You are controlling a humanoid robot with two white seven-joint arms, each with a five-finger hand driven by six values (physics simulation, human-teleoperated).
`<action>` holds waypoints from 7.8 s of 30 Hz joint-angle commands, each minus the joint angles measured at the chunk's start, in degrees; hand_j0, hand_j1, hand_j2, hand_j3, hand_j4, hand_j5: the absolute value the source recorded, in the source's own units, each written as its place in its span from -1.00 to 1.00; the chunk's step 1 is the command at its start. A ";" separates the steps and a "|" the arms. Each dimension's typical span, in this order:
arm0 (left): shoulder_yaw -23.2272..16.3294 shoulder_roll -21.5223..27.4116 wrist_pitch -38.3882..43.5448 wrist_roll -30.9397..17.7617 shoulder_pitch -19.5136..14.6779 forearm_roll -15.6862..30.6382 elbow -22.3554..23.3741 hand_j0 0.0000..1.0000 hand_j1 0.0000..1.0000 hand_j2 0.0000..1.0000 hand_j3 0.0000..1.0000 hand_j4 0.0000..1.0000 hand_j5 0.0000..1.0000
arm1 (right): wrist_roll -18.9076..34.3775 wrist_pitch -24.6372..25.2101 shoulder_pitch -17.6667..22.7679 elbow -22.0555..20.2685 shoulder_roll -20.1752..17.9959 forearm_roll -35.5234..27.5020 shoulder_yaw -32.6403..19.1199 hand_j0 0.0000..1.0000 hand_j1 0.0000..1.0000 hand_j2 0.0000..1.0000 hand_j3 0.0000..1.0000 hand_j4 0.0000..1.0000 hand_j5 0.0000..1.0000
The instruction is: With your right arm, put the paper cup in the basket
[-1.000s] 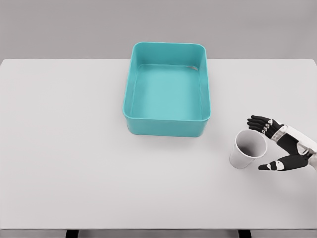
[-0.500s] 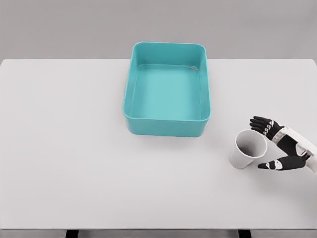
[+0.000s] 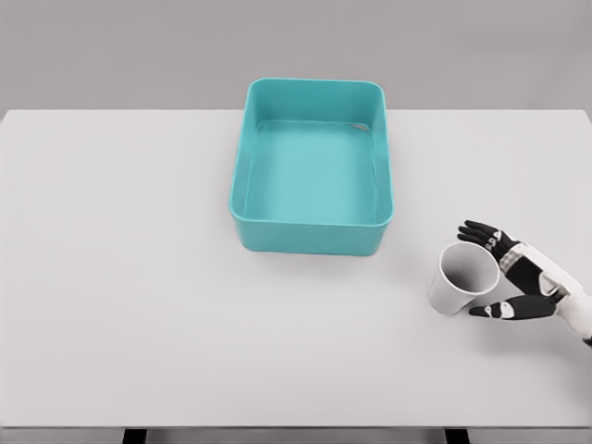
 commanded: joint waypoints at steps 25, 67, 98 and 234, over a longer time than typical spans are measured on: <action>-0.01 0.00 -0.06 -0.01 0.00 0.01 0.00 1.00 1.00 1.00 1.00 1.00 1.00 | 0.00 0.03 0.09 -0.29 3.37 2.77 -0.05 1.00 1.00 1.00 1.00 1.00 1.00; -0.01 0.00 0.03 -0.01 0.00 0.01 0.00 1.00 1.00 1.00 1.00 1.00 1.00 | 0.00 8.66 -8.35 -2.84 7.06 4.44 -9.63 0.20 0.20 0.20 0.20 0.20 0.20; 0.07 0.00 0.03 -0.01 0.00 0.01 0.00 1.00 1.00 1.00 1.00 1.00 1.00 | 0.00 16.04 -18.98 1.82 14.27 6.46 -10.60 0.21 0.21 0.21 0.21 0.21 0.21; -0.01 0.00 0.03 -0.01 0.00 0.01 0.00 1.00 1.00 1.00 1.00 1.00 1.00 | 0.00 30.55 -7.74 -26.74 10.75 36.61 -32.13 1.00 1.00 1.00 1.00 1.00 1.00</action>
